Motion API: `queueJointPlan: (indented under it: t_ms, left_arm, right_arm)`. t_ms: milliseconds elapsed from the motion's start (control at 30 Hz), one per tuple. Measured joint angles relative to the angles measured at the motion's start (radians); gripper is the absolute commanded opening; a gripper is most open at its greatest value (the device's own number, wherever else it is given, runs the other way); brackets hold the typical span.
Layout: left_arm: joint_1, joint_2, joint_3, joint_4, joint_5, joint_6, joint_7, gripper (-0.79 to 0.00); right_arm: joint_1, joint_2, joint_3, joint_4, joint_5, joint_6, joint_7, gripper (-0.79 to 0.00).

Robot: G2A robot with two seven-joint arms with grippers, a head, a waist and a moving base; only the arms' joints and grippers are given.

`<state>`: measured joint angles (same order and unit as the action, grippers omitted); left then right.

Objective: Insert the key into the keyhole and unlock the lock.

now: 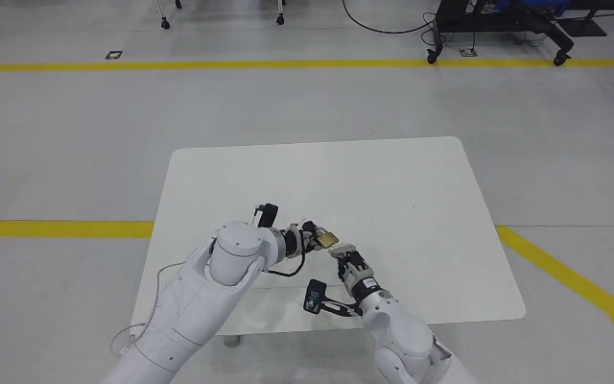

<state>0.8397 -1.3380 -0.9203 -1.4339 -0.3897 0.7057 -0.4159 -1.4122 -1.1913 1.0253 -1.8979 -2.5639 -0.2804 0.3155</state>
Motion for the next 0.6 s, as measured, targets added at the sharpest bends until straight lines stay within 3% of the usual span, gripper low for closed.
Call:
queueJointPlan:
  t_ms: [33,400,600]
  left_arm:
    - [0.001,0.000,-0.001,0.000,0.001,-0.001,0.000,-0.785]
    - [0.007,0.000,-0.025,0.011,-0.002,-0.035,-0.003,-0.785]
    - [0.020,0.002,-0.056,0.032,-0.012,-0.129,-0.009,-0.785]
  right_arm:
    - [0.000,-0.001,0.000,0.000,0.000,0.000,0.001,0.000]
    - [-0.033,-0.002,0.037,-0.031,0.020,0.015,-0.037,0.000]
    - [-0.084,0.012,0.142,-0.075,0.176,-0.003,-0.214,0.000]
